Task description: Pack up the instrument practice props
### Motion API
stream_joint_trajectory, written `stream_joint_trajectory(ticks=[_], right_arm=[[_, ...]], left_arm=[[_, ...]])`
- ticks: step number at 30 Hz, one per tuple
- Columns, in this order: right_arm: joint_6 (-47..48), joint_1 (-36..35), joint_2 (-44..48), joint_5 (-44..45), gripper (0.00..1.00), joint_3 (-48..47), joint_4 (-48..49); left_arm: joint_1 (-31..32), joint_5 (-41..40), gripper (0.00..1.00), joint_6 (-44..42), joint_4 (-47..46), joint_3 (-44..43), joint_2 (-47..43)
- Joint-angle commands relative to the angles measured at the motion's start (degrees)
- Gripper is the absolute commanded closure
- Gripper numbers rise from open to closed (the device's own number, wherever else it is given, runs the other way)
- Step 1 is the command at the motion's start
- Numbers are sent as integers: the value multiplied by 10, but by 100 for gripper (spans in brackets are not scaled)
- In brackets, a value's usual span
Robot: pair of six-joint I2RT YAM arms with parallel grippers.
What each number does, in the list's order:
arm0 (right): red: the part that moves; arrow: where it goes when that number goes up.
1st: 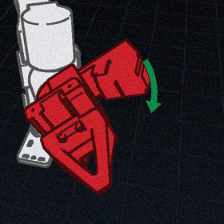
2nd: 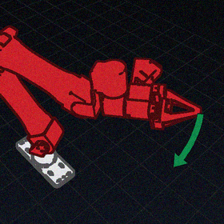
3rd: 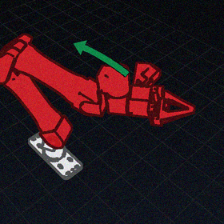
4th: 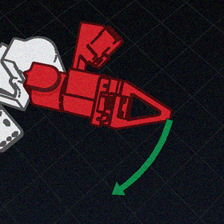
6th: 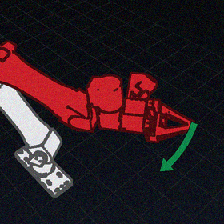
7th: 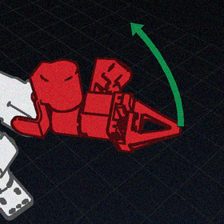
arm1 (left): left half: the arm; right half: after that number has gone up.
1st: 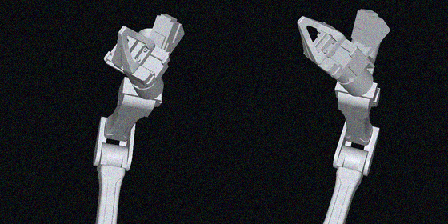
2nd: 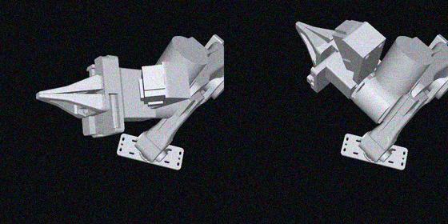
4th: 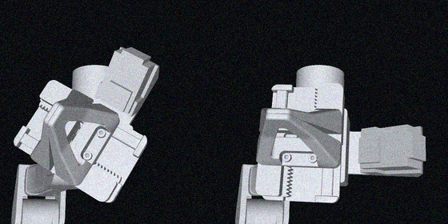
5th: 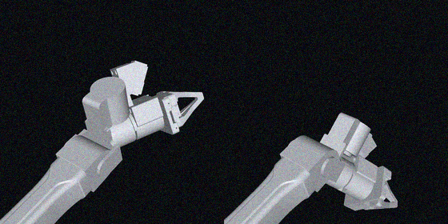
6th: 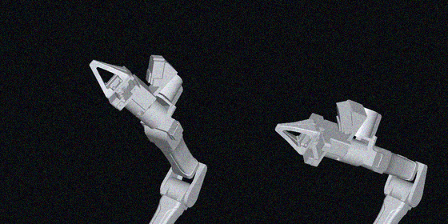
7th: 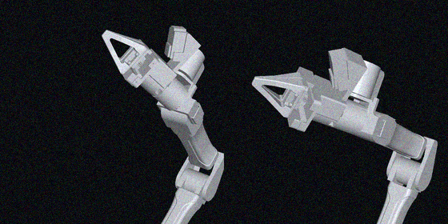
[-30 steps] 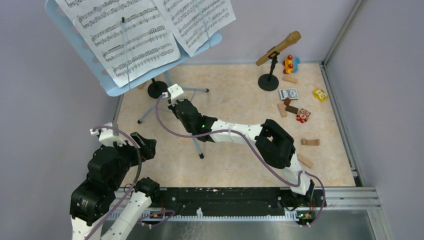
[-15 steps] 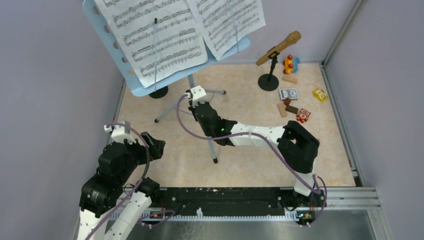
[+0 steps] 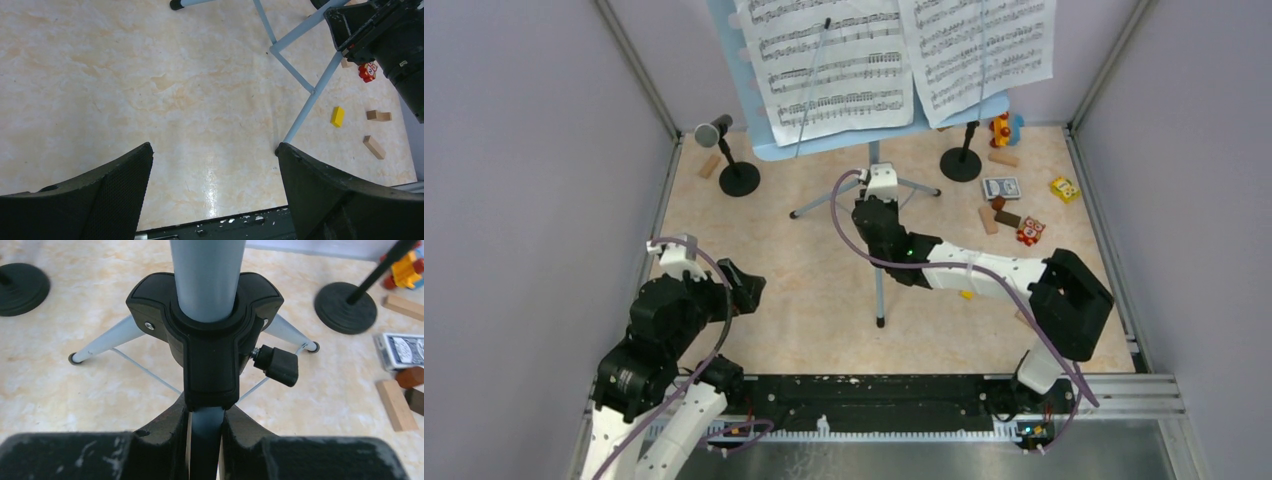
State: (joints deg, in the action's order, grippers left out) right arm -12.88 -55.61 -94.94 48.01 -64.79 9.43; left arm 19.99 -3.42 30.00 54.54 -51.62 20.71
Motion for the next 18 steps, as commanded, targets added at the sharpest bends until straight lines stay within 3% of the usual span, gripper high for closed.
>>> stream_joint_trajectory(ticks=[1, 8, 14, 18], right_arm=[[-33, 23, 25, 82, 100, 23, -160], [-53, 24, 29, 46, 99, 31, -178], [-36, 24, 80, -40, 62, 62, -135], [-26, 22, 120, -76, 55, 76, -139]], left_arm=[[2, 16, 1, -8, -41, 9, 10], [2, 22, 1, -8, -57, 18, 11], [2, 31, 1, -14, -78, 3, 32], [2, 31, 1, -26, -94, -10, 48]])
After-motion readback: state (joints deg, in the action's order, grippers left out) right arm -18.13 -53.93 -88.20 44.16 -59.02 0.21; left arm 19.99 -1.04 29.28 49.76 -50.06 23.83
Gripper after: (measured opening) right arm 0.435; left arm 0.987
